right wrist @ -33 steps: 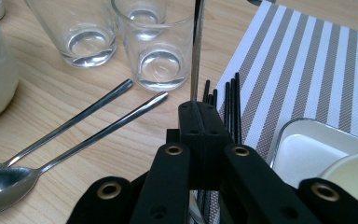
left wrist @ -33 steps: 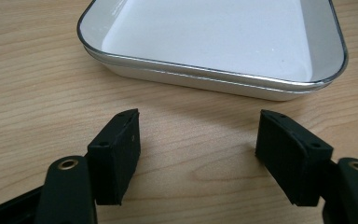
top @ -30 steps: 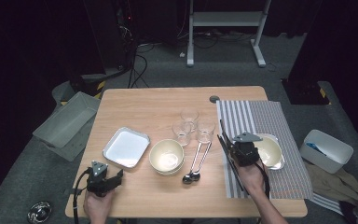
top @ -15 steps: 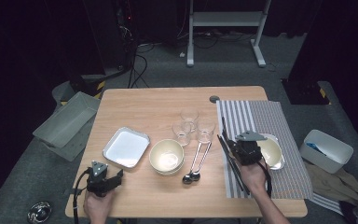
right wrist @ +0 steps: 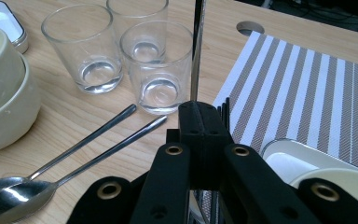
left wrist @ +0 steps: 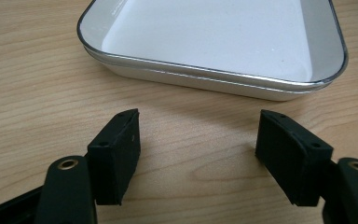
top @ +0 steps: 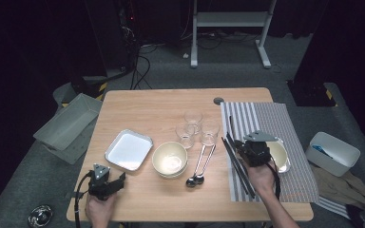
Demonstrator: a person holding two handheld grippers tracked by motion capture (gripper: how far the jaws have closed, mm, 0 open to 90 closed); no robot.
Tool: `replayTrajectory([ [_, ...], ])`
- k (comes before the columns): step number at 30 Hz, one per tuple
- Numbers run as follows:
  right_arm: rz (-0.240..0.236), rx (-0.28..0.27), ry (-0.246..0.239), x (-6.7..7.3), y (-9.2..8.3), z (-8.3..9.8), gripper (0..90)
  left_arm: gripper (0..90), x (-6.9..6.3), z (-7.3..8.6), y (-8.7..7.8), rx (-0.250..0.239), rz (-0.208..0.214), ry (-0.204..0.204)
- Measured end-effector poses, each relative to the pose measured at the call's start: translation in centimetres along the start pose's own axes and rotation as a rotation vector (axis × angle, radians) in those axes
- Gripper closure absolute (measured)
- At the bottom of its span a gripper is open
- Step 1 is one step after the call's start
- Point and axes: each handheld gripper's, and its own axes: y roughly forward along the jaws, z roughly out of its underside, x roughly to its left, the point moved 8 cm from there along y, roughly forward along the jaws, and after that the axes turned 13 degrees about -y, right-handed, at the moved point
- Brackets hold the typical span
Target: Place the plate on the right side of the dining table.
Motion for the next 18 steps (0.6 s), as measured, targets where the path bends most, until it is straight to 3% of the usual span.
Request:
replayTrajectory([
  [18, 0.007, -0.034, 0.023, -1.2, -1.3, -0.4, 90.0, 30.9, 0.0, 0.0, 0.0, 0.000, 0.000, 0.000],
])
